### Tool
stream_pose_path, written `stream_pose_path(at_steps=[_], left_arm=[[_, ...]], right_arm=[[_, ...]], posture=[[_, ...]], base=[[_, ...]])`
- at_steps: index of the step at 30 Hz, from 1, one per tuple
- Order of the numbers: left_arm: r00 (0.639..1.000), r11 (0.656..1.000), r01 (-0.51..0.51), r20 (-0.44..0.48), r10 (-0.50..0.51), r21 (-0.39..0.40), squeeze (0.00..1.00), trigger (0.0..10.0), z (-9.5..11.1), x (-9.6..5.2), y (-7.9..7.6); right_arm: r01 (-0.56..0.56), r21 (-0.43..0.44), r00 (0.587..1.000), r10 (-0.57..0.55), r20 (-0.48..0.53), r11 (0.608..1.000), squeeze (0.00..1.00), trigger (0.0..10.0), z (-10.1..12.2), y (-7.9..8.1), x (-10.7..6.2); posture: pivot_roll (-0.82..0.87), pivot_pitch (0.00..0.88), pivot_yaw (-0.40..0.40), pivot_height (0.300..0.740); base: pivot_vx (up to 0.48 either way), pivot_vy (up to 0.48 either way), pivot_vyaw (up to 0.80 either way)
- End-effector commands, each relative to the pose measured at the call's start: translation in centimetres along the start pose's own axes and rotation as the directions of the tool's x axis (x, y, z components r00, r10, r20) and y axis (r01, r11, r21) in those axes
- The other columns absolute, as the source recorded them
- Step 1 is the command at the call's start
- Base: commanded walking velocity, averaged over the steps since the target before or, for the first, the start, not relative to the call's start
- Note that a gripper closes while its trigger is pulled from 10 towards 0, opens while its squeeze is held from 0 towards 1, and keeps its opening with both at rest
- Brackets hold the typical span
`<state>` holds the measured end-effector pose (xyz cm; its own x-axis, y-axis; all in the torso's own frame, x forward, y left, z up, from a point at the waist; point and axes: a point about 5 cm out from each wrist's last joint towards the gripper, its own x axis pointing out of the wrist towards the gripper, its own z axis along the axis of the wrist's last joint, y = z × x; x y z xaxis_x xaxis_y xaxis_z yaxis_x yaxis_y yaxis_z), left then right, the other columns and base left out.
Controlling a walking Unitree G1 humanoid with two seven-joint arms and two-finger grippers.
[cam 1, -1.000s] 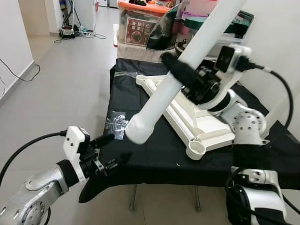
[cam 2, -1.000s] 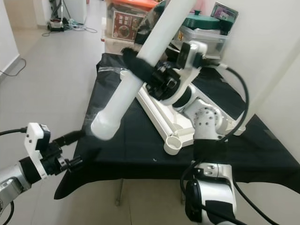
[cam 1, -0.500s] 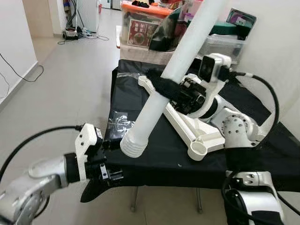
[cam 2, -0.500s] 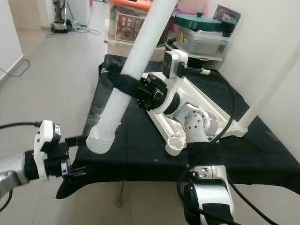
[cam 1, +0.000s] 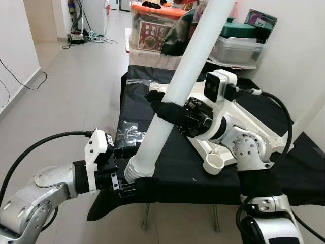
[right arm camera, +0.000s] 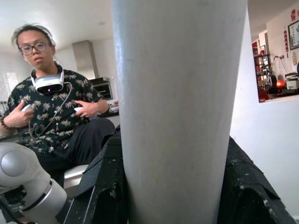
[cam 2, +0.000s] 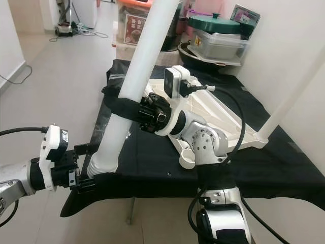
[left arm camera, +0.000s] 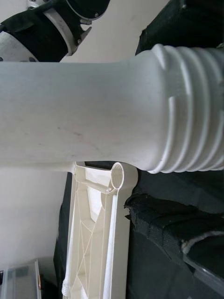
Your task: Building children table
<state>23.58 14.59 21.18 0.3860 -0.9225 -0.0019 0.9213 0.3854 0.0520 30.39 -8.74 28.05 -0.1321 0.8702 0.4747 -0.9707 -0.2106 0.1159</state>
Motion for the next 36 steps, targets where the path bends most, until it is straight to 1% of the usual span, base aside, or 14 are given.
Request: stream_pose_path(at_steps=[1,2,4,6,19,20,21,23,24,28,29,30,31,36], left_arm=[[1.0,1.0,0.022,0.011,-0.022,-0.021,0.0,10.0,0.0,0.5,-0.1],[1.0,1.0,0.022,0.011,-0.022,-0.021,0.0,10.0,0.0,0.5,-0.1],[0.999,0.999,0.028,0.024,-0.027,-0.037,0.0,1.3,-0.2,0.5,-0.2],[0.999,0.999,0.033,0.025,-0.032,-0.042,0.0,0.0,-0.4,0.4,-0.3],[1.0,0.999,0.022,0.021,-0.021,-0.049,0.0,0.0,-0.9,0.4,-0.5],[1.0,0.999,0.017,0.018,-0.017,-0.046,0.0,0.0,-1.0,0.4,-0.4],[1.0,0.999,0.014,0.015,-0.013,-0.044,0.0,0.0,-1.0,0.4,-0.4],[1.0,0.999,0.007,0.011,-0.006,-0.038,0.0,0.0,-1.0,0.4,-0.3],[1.0,0.999,0.001,0.008,-0.001,-0.035,0.0,0.0,-1.0,0.4,-0.3],[1.0,1.0,-0.014,0.003,0.014,-0.025,0.0,0.0,-1.0,0.4,-0.2],[1.0,1.0,-0.023,-0.001,0.023,-0.018,0.0,0.0,-0.9,0.3,-0.1],[1.0,1.0,-0.023,-0.001,0.023,-0.018,0.0,0.0,-0.9,0.3,-0.1],[0.998,0.998,-0.062,-0.009,0.062,0.0,0.0,2.6,-0.9,0.1,0.2],[0.944,0.941,-0.326,-0.023,0.329,0.086,0.0,4.0,-1.4,-0.3,2.2]], right_arm=[[-0.019,-0.015,1.0,0.019,-0.016,1.0,0.0,0.0,-0.1,0.4,0.5],[-0.019,-0.015,1.0,0.019,-0.016,1.0,0.0,0.0,-0.1,0.4,0.5],[-0.016,-0.019,1.0,0.016,-0.017,1.0,0.0,0.0,-0.1,0.4,0.6],[-0.015,-0.021,1.0,0.015,-0.016,1.0,0.0,0.0,-0.1,0.4,0.6],[0.044,-0.028,0.999,-0.045,-0.03,0.999,0.0,0.0,-0.2,0.1,0.7],[0.07,-0.03,0.997,-0.071,-0.039,0.997,0.0,2.5,-0.3,-0.1,0.7],[0.131,-0.033,0.989,-0.133,-0.061,0.991,0.0,10.0,-0.6,-0.5,0.6],[0.173,-0.034,0.982,-0.175,-0.069,0.984,0.0,10.0,-0.7,-0.9,0.5],[0.212,-0.028,0.975,-0.213,-0.069,0.977,1.0,10.0,-0.8,-1.2,0.4],[0.282,-0.054,0.956,-0.286,-0.067,0.958,1.0,10.0,-0.8,-1.8,0.2],[0.32,-0.071,0.944,-0.324,-0.067,0.945,0.32,10.0,-0.8,-2.0,0.2],[0.32,-0.071,0.944,-0.324,-0.067,0.945,0.32,10.0,-0.8,-2.0,0.2],[0.387,-0.095,0.918,-0.393,-0.058,0.917,0.0,10.0,-0.7,-2.3,0.2],[0.538,-0.056,0.843,-0.538,0.007,0.841,0.0,10.0,-0.8,-2.9,-0.1]], posture=[[0.15,0.0,-0.14,0.74],[0.15,0.0,-0.14,0.74],[0.15,0.0,-0.14,0.74],[0.15,0.0,-0.14,0.74],[0.14,0.0,-0.14,0.74],[0.14,0.0,-0.14,0.74],[0.14,0.0,-0.14,0.74],[0.14,0.0,-0.139,0.74],[0.14,0.0,-0.139,0.74],[0.14,0.0,-0.14,0.74],[0.14,0.0,-0.141,0.74],[0.14,0.0,-0.141,0.74],[0.14,0.0,-0.137,0.74],[0.14,0.0,-0.143,0.74]], base=[[0.0,0.0,0.0],[0.0,0.0,0.0],[0.0,0.0,0.0],[0.0,0.0,0.0],[0.0,0.0,0.0],[0.0,0.0,0.0],[0.0,0.0,0.0],[0.0,0.0,0.0],[0.0,0.0,0.0],[0.0,0.0,0.0],[0.0,0.0,0.0],[0.0,0.0,0.0],[0.0,0.0,0.0],[0.0,0.0,0.0]])
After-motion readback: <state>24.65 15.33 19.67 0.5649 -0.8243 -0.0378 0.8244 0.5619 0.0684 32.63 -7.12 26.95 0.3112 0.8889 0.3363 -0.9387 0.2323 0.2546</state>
